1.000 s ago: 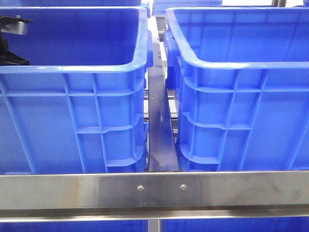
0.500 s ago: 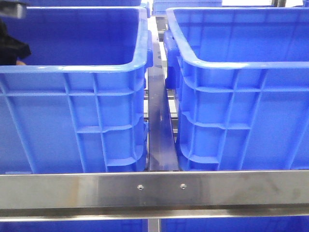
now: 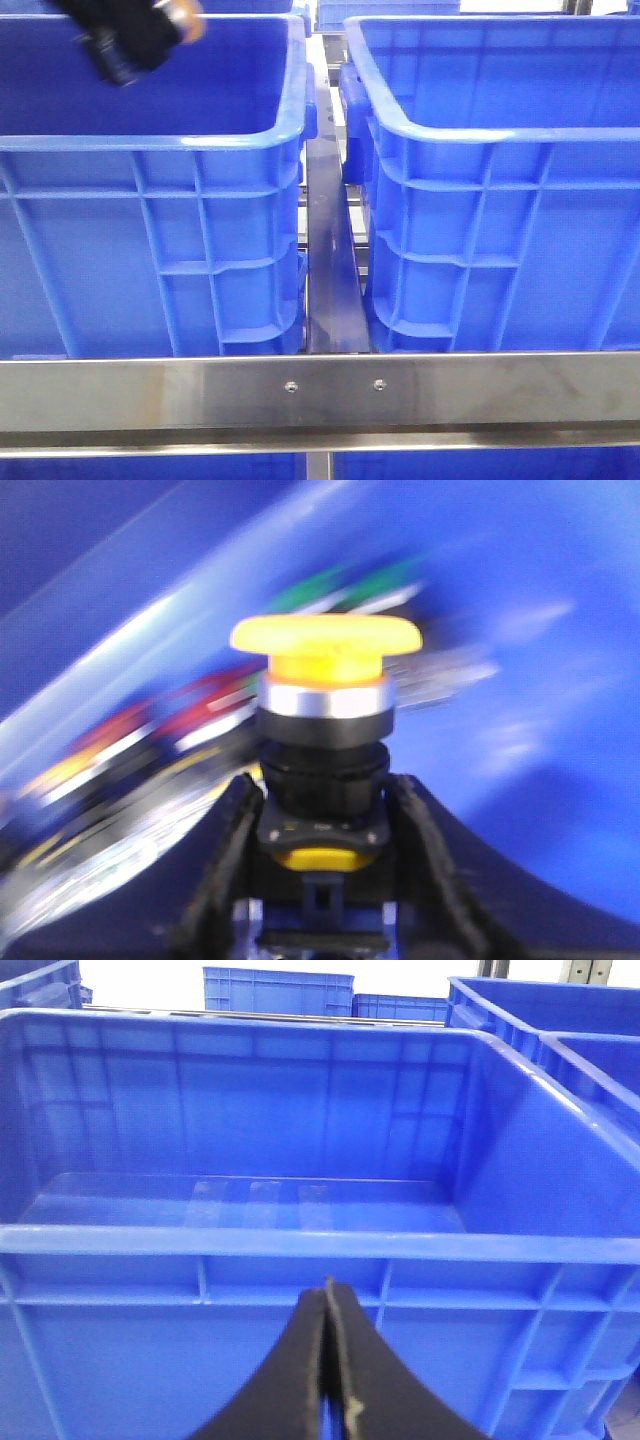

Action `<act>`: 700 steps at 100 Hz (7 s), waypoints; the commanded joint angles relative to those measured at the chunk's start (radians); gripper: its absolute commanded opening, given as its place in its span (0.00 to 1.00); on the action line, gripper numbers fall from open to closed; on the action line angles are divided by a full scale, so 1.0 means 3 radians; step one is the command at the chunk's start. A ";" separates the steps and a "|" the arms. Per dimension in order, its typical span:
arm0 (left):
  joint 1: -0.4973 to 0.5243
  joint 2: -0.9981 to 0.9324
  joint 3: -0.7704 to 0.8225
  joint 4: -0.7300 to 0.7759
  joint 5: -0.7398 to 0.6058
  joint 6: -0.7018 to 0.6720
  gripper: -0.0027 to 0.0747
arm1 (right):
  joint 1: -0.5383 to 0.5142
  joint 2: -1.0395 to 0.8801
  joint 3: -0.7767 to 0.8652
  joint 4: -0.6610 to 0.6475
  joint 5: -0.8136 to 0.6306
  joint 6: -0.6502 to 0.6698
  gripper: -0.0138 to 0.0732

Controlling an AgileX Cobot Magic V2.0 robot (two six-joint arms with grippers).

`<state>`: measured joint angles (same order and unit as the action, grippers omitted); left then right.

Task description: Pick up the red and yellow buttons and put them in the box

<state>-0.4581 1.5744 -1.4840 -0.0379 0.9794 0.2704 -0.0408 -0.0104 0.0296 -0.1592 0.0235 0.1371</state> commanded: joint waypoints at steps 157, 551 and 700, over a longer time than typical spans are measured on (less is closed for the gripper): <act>-0.1171 -0.0184 -0.0105 -0.0261 -0.0462 0.0045 0.16 | 0.0001 0.1438 -0.1915 0.0041 0.1700 -0.0001 0.26; -0.1171 -0.0201 -0.0105 -0.0147 -0.0329 0.0045 0.86 | 0.0301 0.5440 -0.3993 0.5141 0.0183 -0.4927 0.45; -0.1171 -0.0201 -0.0105 -0.0144 -0.0336 0.0045 0.86 | 0.0436 0.5796 -0.4286 0.5141 0.0129 -0.5115 0.73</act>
<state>-0.8008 1.5602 -1.4840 -0.0709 0.9258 0.2842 0.0921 1.8287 -1.2529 1.3836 0.0509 -1.3884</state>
